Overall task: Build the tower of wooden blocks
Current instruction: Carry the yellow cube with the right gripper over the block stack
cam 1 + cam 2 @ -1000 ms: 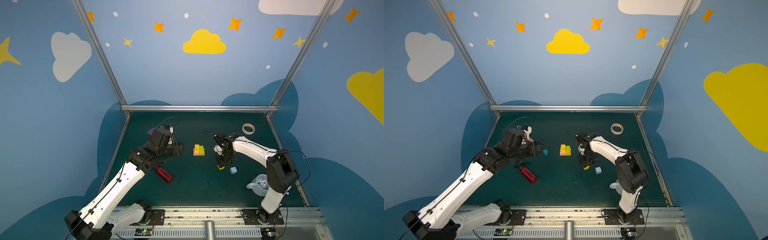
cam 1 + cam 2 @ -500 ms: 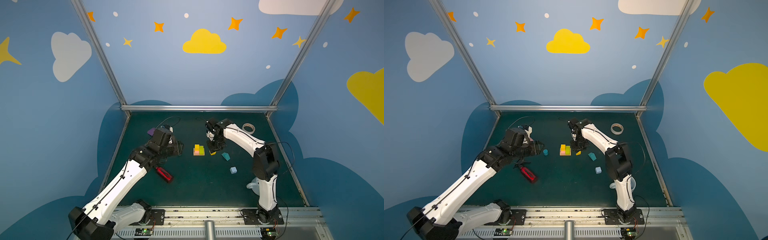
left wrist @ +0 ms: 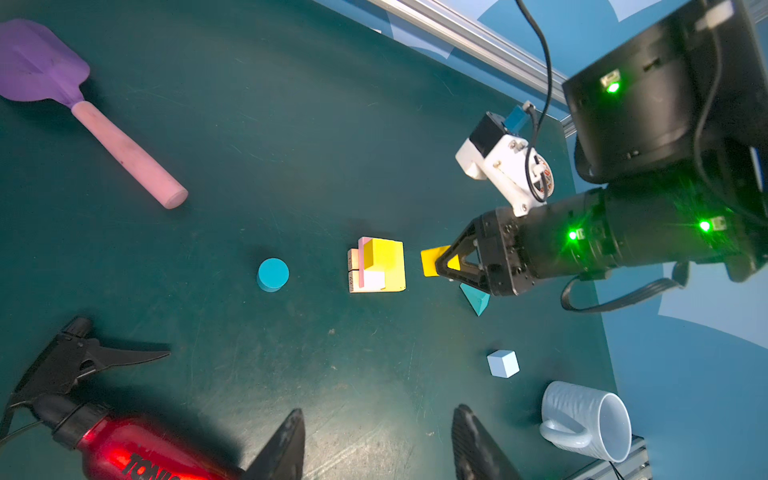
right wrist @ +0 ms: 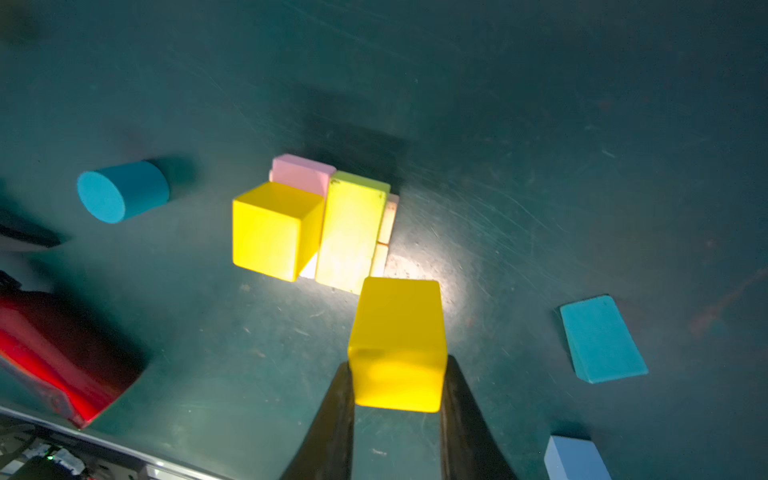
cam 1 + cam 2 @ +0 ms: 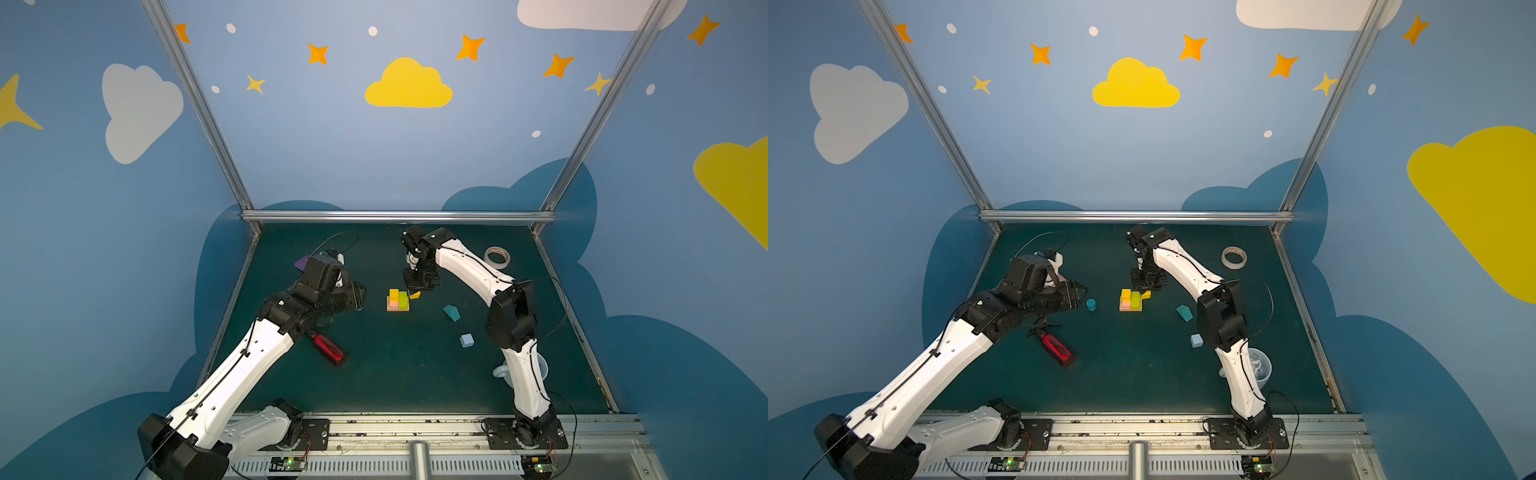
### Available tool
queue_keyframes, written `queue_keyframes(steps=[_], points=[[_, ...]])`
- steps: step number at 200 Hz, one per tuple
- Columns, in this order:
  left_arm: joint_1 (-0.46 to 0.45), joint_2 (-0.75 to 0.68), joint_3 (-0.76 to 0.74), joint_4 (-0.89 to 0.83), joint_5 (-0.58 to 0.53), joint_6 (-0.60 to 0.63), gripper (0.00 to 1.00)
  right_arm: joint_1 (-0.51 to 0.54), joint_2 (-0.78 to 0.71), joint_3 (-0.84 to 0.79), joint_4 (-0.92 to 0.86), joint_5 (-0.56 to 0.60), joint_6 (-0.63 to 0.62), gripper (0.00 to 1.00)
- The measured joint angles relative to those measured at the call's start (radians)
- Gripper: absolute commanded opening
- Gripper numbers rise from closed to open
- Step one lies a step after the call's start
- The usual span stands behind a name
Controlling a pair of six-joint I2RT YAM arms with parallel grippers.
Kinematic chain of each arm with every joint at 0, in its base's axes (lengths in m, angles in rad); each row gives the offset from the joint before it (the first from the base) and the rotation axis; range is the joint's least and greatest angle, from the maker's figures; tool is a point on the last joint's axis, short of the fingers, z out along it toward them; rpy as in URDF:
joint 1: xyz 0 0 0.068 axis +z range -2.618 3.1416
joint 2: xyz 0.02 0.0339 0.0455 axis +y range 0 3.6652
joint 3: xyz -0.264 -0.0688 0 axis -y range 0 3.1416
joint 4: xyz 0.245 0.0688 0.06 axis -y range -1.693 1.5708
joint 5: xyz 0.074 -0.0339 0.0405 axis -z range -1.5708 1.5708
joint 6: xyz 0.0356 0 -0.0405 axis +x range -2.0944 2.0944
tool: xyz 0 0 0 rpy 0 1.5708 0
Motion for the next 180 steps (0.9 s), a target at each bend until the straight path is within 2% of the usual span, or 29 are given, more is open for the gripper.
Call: queue_keyframes(steps=[72, 180], points=[[0.004, -0.011, -0.020, 0.001, 0.008, 0.000, 0.57, 0.003, 0.094, 0.118, -0.040, -0.020, 0.047, 0.05], [0.006, -0.026, -0.021, 0.001, 0.018, -0.002, 0.57, 0.010, 0.118, 0.135, -0.046, -0.053, 0.070, 0.07]])
